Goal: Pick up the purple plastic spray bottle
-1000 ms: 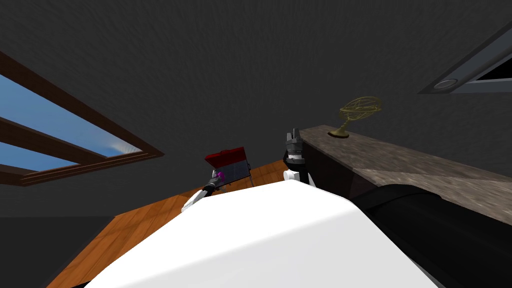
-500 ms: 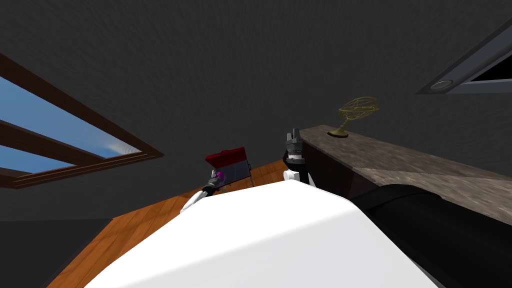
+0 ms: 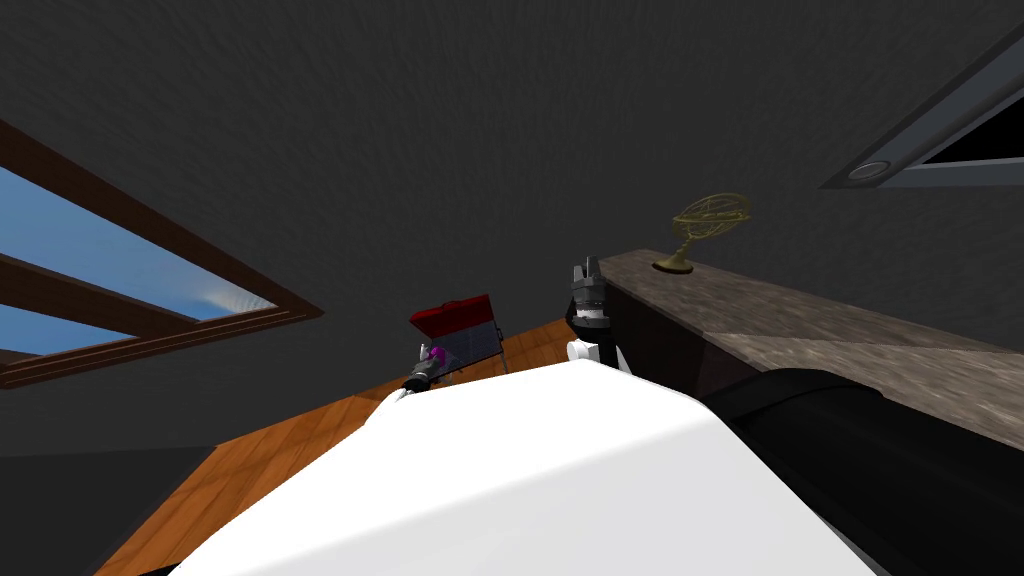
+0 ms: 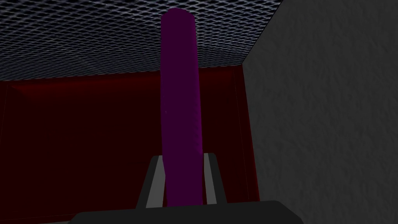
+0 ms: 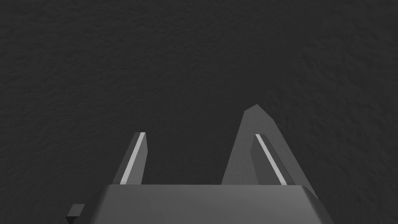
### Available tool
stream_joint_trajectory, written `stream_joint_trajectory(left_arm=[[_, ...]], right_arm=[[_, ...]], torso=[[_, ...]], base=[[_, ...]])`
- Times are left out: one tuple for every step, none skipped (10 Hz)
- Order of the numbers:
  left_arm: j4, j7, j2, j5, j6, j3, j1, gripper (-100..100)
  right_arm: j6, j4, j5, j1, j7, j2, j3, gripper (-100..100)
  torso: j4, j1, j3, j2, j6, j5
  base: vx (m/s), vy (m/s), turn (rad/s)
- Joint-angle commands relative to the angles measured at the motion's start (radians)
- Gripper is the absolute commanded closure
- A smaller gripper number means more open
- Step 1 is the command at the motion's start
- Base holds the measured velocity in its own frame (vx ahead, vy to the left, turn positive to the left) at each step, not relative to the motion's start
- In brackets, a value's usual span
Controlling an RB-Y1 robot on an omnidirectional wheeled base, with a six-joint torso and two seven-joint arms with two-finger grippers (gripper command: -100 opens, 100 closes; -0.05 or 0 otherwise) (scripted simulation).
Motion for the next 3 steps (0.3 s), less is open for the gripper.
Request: stream_joint_trajectory(left_arm=[[-0.05, 0.044, 0.01, -0.014, 0.019, -0.011, 0.007, 100], [-0.037, 0.031, 0.018, -0.002, 0.024, -0.021, 0.007, 100], [-0.043, 0.037, 0.019, -0.002, 0.028, -0.023, 0.006, 0]], right_arm=[[0.0, 0.0, 0.0, 0.0, 0.0, 0.0, 0.0, 0], [0.0, 0.0, 0.0, 0.0, 0.0, 0.0, 0.0, 0], [0.0, 0.0, 0.0, 0.0, 0.0, 0.0, 0.0, 0]], torso=[[0.0, 0.0, 0.0, 0.0, 0.0, 0.0], [0.001, -0.001, 0.0, 0.0, 0.001, 0.0], [0.0, -0.002, 0.0, 0.0, 0.0, 0.0]], base=[[0.003, 0.019, 0.01], [0.003, 0.007, -0.004], [0.0, 0.0, 0.0]])
